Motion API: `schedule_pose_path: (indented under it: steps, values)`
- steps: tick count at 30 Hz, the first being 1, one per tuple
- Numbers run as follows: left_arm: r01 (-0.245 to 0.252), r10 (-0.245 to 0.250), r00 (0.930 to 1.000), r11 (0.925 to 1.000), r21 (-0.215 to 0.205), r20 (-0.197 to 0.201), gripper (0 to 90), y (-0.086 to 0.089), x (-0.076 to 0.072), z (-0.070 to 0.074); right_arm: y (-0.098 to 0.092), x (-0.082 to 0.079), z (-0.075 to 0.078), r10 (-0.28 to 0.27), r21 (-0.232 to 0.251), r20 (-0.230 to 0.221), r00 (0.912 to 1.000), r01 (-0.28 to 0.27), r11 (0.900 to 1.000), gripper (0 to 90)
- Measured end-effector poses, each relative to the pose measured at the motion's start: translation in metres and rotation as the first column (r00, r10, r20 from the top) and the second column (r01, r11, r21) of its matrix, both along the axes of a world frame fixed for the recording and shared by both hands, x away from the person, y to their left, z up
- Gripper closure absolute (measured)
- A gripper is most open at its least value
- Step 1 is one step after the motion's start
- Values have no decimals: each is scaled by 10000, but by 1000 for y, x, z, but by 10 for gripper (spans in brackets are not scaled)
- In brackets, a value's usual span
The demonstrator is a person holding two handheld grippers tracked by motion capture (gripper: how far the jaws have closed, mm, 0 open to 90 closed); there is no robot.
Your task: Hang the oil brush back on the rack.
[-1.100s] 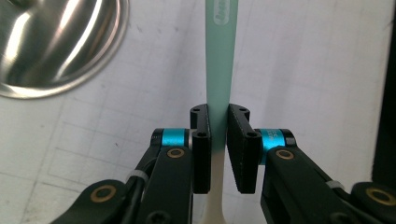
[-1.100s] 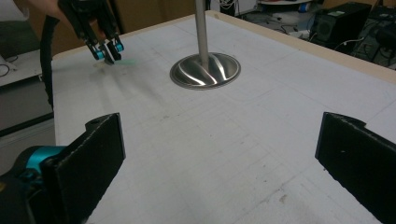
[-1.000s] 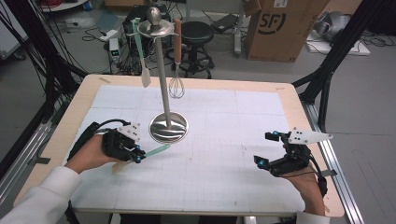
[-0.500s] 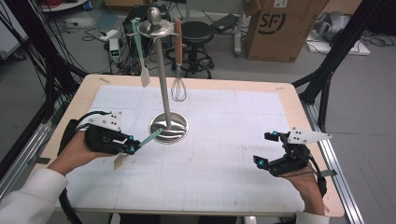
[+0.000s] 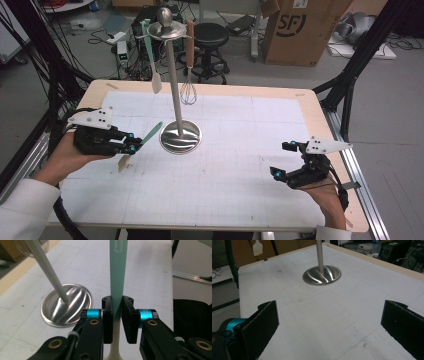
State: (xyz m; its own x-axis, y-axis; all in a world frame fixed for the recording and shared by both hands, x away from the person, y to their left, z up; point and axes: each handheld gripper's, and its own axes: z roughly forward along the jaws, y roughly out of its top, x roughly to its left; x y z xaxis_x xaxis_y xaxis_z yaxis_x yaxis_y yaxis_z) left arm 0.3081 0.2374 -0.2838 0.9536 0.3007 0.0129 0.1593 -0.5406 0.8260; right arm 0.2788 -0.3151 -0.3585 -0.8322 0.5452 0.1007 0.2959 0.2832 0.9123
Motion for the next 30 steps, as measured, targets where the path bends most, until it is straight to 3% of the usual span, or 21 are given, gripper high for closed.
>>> schedule_pose_path:
  steps: [10,27,30]
  values:
    - [-483,512,9977,9967,-651,435,803,18,3,32,2,2,-1,30,-46,-28,10000,-30,10000,5]
    - [-788,850,9937,9933,-846,726,804,28,23,82,3,3,-3,111,-48,-129,9999,-112,9999,5]
    - [-724,781,9937,9948,-722,799,804,28,26,90,3,4,-2,105,-61,-114,9999,-105,9999,5]
